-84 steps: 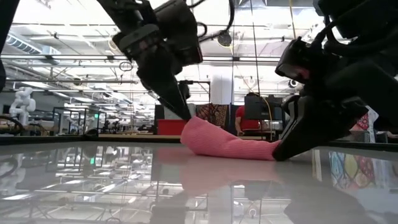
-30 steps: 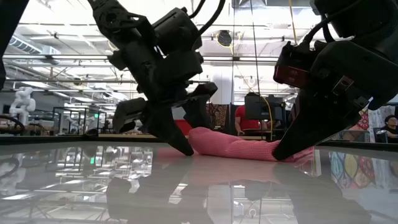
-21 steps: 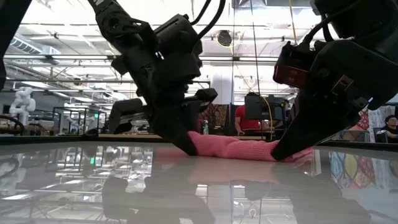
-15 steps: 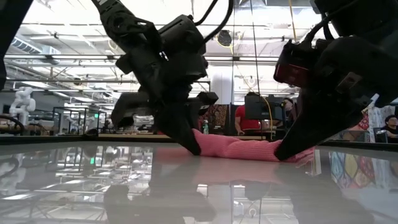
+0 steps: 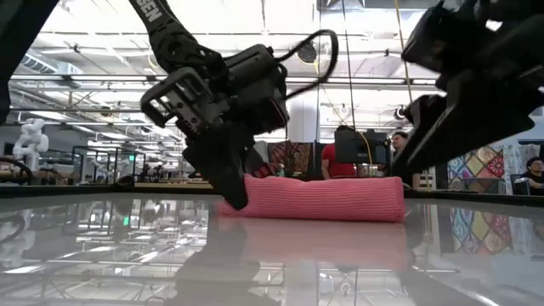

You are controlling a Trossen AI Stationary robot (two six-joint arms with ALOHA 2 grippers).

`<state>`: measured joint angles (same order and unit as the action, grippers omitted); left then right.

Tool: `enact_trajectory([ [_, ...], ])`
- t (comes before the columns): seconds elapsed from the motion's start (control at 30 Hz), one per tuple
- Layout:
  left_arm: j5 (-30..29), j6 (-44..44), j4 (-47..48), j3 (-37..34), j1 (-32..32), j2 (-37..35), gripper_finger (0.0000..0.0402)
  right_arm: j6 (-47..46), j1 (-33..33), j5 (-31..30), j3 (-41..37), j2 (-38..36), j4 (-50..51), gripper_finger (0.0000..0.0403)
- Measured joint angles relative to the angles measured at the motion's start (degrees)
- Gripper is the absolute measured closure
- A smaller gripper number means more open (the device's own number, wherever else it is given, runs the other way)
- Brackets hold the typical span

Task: Roll towel
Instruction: Fold the pink towel

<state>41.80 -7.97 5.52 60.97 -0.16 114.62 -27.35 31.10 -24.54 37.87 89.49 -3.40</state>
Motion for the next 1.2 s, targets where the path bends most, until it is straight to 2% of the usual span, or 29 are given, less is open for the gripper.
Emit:
enact_trajectory([
  [0.1, 0.4, 5.3, -1.6, 0.3, 0.3, 1.2, 0.0398, 4.4, 1.3, -2.3, 1.0, 0.0, -1.9, 0.0195],
  [0.27, 0.5, 10.4, -2.3, 0.3, 1.0, 1.5, 0.0398, 12.1, 2.2, -2.3, 4.0, 1.9, -2.1, 0.0191],
  [0.43, 3.9, 16.5, -2.4, 1.1, 2.7, 1.7, 0.0398, 17.0, 2.8, -2.4, 6.0, 5.9, -2.2, 0.0191],
  [0.63, 5.0, 21.4, -1.8, 2.3, 4.2, 1.8, 0.0398, 17.3, 3.1, -7.0, 6.8, 10.8, 0.2, 0.0191],
  [0.77, 5.0, 22.7, -1.4, 2.4, 4.5, 1.8, 0.0398, 15.9, 2.6, -7.1, 6.8, 12.7, 0.9, 0.0198],
  [0.97, 4.5, 22.7, 0.5, 2.4, 4.5, 1.8, 0.0391, 13.8, 2.2, -6.6, 6.9, 13.4, 0.9, 0.0253],
  [1.2, 1.5, 22.2, 0.6, 2.4, 4.6, 1.8, 0.0359, 6.4, 0.8, -6.1, 6.3, 13.5, 1.2, 0.0364],
])
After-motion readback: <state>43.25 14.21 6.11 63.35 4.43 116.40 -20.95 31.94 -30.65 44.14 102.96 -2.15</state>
